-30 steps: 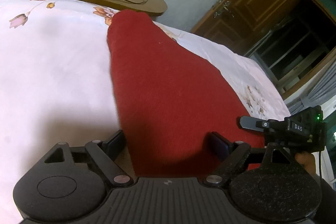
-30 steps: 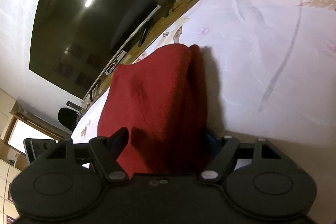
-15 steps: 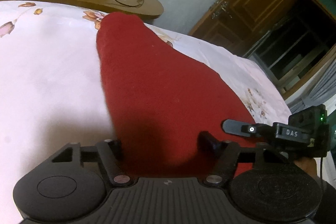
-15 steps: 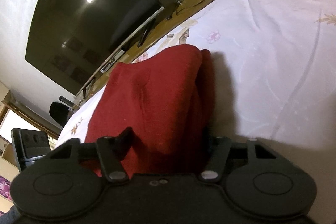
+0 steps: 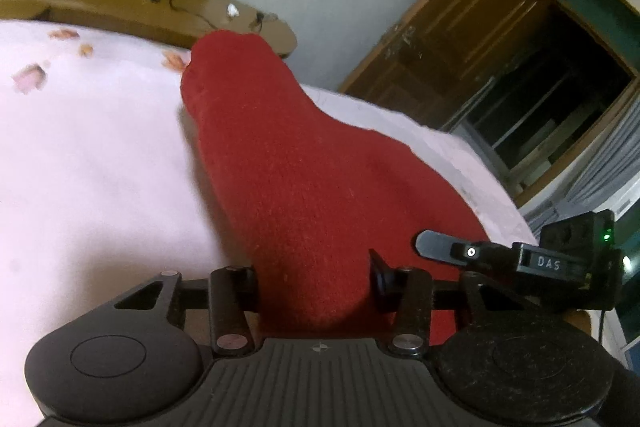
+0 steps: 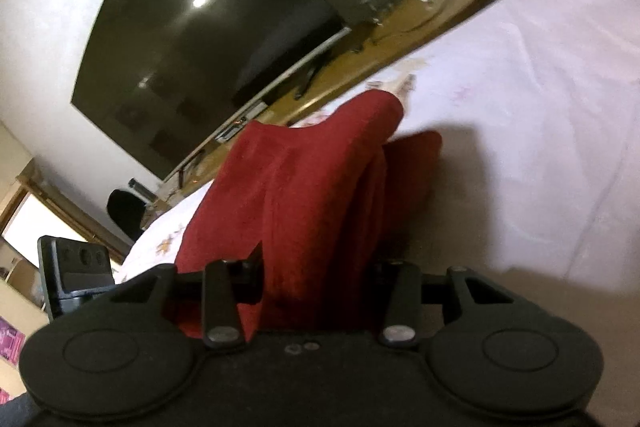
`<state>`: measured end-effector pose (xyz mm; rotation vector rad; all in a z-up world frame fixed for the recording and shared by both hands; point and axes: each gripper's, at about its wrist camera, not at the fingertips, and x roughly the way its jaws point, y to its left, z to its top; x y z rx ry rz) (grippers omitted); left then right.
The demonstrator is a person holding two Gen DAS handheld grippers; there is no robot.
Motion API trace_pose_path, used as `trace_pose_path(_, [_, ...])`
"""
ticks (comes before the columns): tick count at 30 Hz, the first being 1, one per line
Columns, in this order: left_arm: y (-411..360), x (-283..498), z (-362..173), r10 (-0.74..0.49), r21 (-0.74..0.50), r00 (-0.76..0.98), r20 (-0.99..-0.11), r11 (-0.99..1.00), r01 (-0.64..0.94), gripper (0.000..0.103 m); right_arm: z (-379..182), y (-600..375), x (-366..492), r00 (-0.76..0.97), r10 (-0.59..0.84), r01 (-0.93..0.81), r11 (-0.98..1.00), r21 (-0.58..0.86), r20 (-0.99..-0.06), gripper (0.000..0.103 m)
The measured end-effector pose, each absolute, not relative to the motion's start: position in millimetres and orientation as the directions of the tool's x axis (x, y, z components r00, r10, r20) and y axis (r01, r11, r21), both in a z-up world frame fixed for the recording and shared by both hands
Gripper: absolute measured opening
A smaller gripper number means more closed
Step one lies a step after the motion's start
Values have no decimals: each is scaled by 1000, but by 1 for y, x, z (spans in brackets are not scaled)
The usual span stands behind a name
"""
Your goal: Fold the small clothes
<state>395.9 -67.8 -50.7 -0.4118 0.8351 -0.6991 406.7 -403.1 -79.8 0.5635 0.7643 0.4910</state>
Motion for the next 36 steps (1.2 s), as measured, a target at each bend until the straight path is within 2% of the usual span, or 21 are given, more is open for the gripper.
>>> trace_pose_path(4, [-29,387,-33,-699,-590,508,-504,708,389,46,-69,-378,412,612,640,-264,719,643,-464,42])
trace_pose_path(13, [91,357,-15,-636,-572,574,-516,755,322,46,-64,-270,422,539,727,-349,653,672,-426,42])
trace_pose_path(21, [174,339,-20,-595,-557,578,-559,786,270,46,-72,-177,412,495,741,-313,640,702,-454,42])
trace_pose_path(29, [229,340,-51,-569,-551,546,-615,805,219,46,-99,-118,416,436,756,-262,626,734,-489,42])
trace_pose_path(30, [231,341,-60,-557,-539,539,-632,816,211,51,-104,-115,416,430,754,-255,630,734,-498,42])
trace_pose_path(31, [231,342,-67,-545,-535,541,-641,822,195,61,-109,-112,415,429,744,-249,643,724,-513,43])
trace_pose_path(33, [236,338,-76,-556,-561,564,-610,806,189,64,-125,-113,417,434,712,-205,675,709,-552,45])
trace_pose_path(34, [237,335,-76,-552,-564,573,-606,806,181,68,-129,-116,418,439,724,-199,655,729,-532,44])
trace_pose_path(36, [239,327,-70,-518,-536,595,-614,827,167,76,-126,-119,413,449,715,-213,669,712,-536,48])
